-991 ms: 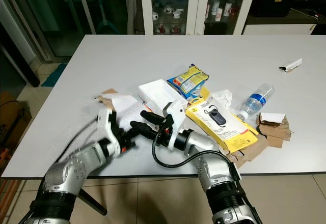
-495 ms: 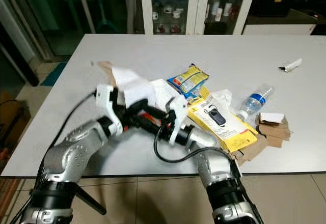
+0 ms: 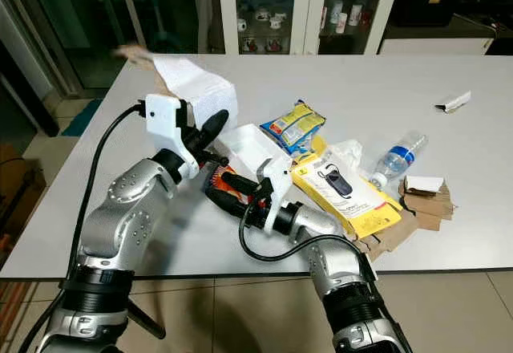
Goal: Picking trash to rubbish bin
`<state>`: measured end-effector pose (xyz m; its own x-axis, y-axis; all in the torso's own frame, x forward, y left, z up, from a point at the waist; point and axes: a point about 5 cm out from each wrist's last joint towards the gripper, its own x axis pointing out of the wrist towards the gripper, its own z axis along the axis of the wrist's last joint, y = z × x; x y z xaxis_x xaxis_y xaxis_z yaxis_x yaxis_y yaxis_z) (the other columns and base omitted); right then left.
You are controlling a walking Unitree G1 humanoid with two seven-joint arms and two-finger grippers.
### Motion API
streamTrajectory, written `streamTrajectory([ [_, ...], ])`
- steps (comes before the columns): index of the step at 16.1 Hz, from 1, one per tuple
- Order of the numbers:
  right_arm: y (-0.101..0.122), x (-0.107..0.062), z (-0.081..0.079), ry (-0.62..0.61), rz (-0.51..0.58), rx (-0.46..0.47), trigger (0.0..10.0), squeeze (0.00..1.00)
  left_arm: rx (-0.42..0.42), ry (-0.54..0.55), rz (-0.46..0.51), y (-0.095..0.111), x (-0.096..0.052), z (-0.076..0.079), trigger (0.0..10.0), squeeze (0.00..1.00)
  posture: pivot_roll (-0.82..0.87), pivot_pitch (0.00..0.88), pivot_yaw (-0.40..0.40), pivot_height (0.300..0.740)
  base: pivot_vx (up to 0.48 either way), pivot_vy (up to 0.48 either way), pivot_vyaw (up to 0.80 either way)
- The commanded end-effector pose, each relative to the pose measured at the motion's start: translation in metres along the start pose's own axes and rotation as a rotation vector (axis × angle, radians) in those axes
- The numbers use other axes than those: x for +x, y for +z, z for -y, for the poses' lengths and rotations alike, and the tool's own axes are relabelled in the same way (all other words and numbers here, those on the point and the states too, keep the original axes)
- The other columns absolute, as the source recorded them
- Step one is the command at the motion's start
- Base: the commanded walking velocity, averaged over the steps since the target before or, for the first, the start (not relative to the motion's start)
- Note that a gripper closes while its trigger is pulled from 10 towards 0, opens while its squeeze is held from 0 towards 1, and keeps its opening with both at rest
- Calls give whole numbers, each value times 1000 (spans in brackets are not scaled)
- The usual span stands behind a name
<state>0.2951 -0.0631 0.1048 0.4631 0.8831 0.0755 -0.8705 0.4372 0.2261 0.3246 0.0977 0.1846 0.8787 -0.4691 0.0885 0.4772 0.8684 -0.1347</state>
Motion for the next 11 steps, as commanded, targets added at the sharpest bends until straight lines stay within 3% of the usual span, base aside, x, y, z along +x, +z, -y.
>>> streamTrajectory([
  [1, 2, -1, 2, -14, 1, -17, 10000, 0, 27, 17, 3, 1, 3, 0, 0, 0, 83, 6, -4, 740, 0, 0, 0],
  [3, 4, -5, 4, -28, -8, -40, 10000, 0, 63, 35, -9, -3, 2, -5, 0, 0, 84, 9, -7, 740, 0, 0, 0],
  [4, -1, -7, 7, -55, -58, -96, 10000, 0, 118, 56, -41, -10, 0, -9, 4078, 0, 82, 9, -7, 740, 0, 0, 0],
  [5, -5, -10, 8, -67, -83, -126, 10000, 0, 119, 78, -61, -17, -2, -13, 10000, 0, 76, 10, -7, 740, 0, 0, 0],
  [8, -4, -12, 7, -60, -54, -83, 10000, 0, 125, 86, -64, -19, -3, -15, 10000, 0, 79, 11, -9, 740, 0, 0, 0],
  [11, -8, -12, 10, -96, -107, -180, 10000, 0, 258, 134, -74, -18, -5, -27, 10000, 0, 78, 8, -9, 740, 0, 0, 0],
])
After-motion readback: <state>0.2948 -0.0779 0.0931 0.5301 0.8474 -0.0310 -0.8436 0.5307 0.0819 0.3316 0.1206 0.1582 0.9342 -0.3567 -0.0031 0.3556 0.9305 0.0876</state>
